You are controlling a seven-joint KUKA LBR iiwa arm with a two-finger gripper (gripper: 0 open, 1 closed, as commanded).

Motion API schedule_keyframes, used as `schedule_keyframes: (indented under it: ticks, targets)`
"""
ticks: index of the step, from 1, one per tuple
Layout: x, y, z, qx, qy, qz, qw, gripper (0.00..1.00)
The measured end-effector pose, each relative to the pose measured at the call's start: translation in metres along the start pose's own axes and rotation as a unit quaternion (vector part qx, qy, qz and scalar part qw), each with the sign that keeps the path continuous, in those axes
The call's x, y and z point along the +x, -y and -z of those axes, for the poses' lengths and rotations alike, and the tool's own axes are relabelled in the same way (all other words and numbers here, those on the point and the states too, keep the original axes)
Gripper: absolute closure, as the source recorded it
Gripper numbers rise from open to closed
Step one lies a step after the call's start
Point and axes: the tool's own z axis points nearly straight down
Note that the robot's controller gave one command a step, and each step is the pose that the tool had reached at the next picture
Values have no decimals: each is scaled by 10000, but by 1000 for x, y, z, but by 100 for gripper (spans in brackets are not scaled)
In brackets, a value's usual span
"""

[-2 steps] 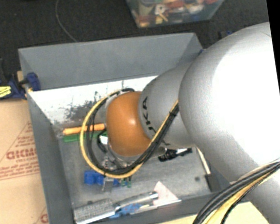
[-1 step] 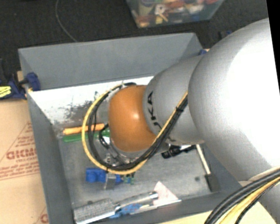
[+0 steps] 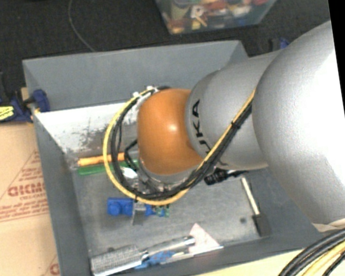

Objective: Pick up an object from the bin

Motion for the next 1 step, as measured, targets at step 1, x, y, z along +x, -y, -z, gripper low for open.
schedule_keyframes:
  ticks: [1]
  targets:
    - [-2, -1, 34, -16, 29, 11, 10000, 100]
